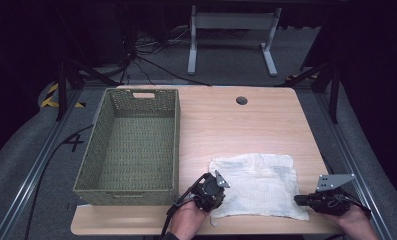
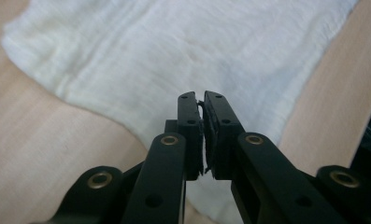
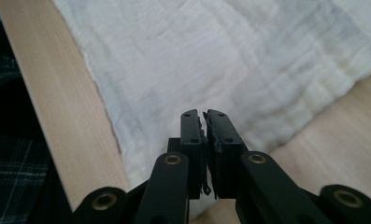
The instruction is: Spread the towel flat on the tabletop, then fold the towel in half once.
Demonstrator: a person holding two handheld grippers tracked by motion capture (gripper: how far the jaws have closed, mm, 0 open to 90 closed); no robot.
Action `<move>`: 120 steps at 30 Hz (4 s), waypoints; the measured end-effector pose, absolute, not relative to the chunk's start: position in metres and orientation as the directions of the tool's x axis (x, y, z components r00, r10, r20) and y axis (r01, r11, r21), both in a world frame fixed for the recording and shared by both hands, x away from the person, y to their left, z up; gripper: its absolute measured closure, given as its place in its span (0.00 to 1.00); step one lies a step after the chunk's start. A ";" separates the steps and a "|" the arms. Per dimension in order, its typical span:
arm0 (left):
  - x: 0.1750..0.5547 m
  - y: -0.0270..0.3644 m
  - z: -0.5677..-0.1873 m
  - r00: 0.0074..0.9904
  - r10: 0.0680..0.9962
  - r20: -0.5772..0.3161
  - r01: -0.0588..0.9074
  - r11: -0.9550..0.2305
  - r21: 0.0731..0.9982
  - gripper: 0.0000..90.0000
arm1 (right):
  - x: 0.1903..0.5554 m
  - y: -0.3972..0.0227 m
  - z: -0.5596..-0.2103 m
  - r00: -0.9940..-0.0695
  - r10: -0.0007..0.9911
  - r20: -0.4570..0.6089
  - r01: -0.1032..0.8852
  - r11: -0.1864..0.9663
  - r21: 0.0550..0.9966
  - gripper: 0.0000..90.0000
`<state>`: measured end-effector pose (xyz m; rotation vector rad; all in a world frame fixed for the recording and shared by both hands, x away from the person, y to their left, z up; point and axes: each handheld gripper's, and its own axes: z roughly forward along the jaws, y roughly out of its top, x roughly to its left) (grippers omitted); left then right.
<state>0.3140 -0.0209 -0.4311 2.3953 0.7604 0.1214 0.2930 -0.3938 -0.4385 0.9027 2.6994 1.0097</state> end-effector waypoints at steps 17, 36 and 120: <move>0.390 -0.037 -0.418 0.725 0.689 -0.014 0.554 -0.571 0.606 0.83 | 0.364 -0.385 -0.423 -0.761 0.648 0.031 0.485 0.537 0.690 0.88; 0.424 -0.040 -0.445 0.696 0.718 -0.003 0.612 -0.590 0.527 0.70 | 0.418 -0.403 -0.438 -0.677 0.736 0.011 0.559 0.504 0.659 0.79; 0.360 -0.026 -0.398 0.679 0.733 0.044 0.527 -0.528 0.666 0.96 | 0.345 -0.415 -0.415 -0.716 0.698 0.021 0.484 0.475 0.735 0.97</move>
